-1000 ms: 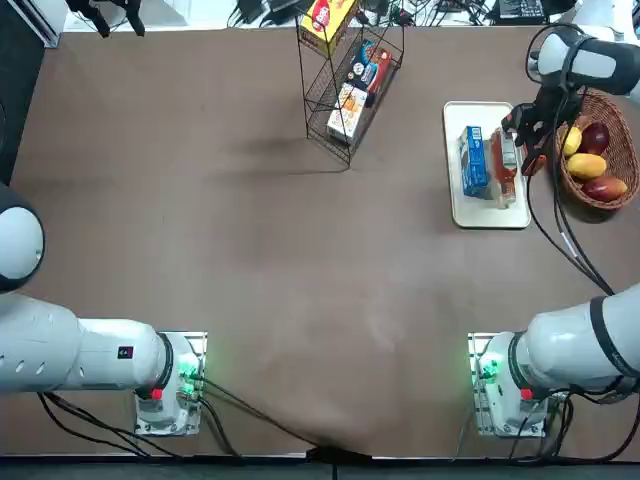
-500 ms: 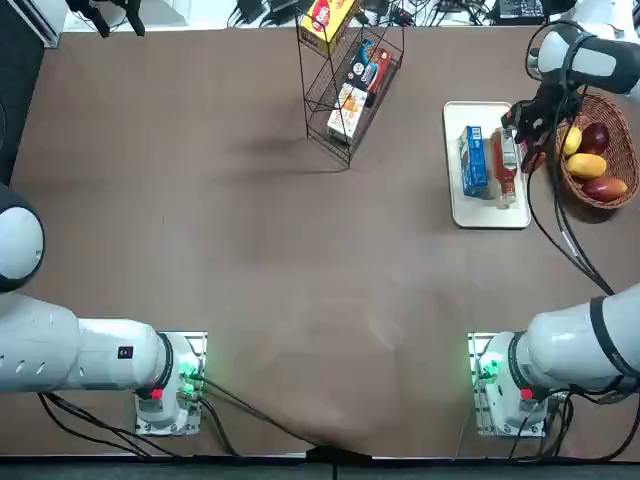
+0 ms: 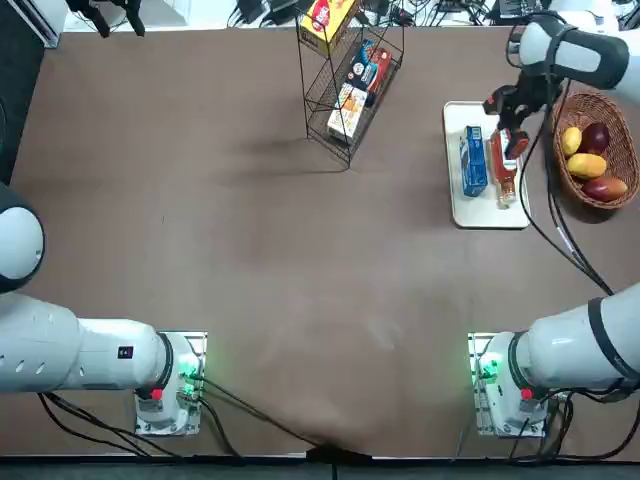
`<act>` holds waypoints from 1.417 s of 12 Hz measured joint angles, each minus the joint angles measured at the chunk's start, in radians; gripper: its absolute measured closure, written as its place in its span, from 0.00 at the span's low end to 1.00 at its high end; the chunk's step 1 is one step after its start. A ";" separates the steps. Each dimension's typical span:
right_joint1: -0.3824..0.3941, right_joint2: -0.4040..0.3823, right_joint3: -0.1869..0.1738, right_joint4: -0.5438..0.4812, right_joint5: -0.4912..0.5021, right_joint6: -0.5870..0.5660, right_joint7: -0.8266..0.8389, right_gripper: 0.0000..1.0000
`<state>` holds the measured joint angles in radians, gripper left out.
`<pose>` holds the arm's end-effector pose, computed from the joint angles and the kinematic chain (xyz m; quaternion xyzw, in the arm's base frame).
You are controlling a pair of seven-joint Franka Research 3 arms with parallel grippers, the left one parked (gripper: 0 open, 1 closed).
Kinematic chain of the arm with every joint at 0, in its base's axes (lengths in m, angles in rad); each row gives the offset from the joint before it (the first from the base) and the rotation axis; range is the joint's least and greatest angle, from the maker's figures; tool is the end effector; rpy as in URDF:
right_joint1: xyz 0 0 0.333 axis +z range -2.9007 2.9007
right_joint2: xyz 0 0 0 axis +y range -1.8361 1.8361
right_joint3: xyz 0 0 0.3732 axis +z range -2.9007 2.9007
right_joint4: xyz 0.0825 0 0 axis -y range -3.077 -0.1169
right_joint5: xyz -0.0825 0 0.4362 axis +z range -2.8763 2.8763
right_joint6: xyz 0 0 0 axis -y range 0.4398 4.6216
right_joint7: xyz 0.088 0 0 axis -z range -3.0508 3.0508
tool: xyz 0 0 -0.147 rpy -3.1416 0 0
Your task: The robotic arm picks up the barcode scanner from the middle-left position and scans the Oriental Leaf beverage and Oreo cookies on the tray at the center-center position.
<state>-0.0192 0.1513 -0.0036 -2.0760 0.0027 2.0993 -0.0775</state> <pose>0.6021 -0.0135 0.3316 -0.9976 -0.0265 0.0638 0.0040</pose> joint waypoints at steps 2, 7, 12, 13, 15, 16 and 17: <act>0.050 0.002 0.002 0.000 0.024 0.000 0.024 0.57; 0.174 0.039 0.005 0.000 0.063 0.044 0.087 0.57; 0.253 0.086 0.005 0.000 0.078 0.126 0.218 0.57; 0.270 0.095 0.005 0.000 0.078 0.145 0.251 0.57; 0.309 0.115 0.005 -0.001 0.078 0.181 0.313 0.57; 0.327 0.125 0.005 -0.001 0.078 0.195 0.339 0.57; 0.343 0.134 0.005 -0.001 0.078 0.209 0.365 0.57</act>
<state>0.3235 0.2852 0.0018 -2.0767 0.0807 2.3086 0.2880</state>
